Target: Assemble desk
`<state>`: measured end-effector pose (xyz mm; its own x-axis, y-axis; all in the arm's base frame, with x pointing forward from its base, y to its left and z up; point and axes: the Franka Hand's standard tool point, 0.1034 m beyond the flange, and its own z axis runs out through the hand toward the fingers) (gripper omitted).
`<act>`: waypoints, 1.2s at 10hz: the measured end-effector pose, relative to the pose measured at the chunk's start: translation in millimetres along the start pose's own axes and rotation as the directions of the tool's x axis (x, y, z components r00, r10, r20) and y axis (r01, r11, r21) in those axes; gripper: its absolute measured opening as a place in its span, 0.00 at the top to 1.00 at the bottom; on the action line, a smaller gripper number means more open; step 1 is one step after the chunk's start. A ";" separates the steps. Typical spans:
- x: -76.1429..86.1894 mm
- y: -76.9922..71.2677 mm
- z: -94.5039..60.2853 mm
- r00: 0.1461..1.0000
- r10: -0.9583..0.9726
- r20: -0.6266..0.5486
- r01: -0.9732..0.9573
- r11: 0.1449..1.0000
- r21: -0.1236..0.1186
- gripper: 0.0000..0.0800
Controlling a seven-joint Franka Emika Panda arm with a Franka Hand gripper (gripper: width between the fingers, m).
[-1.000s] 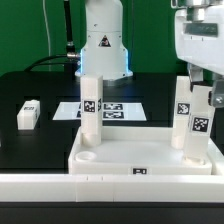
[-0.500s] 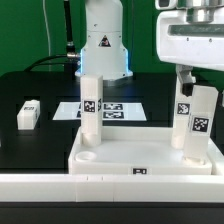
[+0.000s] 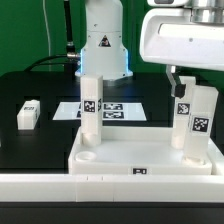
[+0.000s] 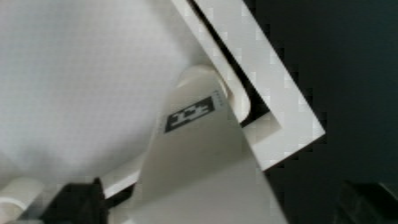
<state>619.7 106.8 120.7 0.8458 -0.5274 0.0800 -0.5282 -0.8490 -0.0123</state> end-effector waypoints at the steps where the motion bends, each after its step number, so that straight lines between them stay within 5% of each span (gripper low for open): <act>1: 0.1 0.3 0.3 0.996 -0.084 -0.002 0.084 0.996 -0.003 0.19; 6: 2.2 2.5 0.5 0.943 -0.334 -0.002 0.334 0.943 -0.006 0.19; 9: 2.2 2.4 0.4 0.943 -0.332 -0.003 0.332 0.943 -0.006 0.64; 12: 2.2 2.4 0.4 0.955 -0.296 -0.002 0.296 0.955 -0.005 0.64</act>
Offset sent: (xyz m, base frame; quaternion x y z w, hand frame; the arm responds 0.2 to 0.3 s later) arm 0.0008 0.0011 -0.0006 -0.0033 0.0002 -0.1354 0.9908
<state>620.3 103.6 120.4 0.9640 -0.2527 0.0824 -0.2549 -0.9668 0.0173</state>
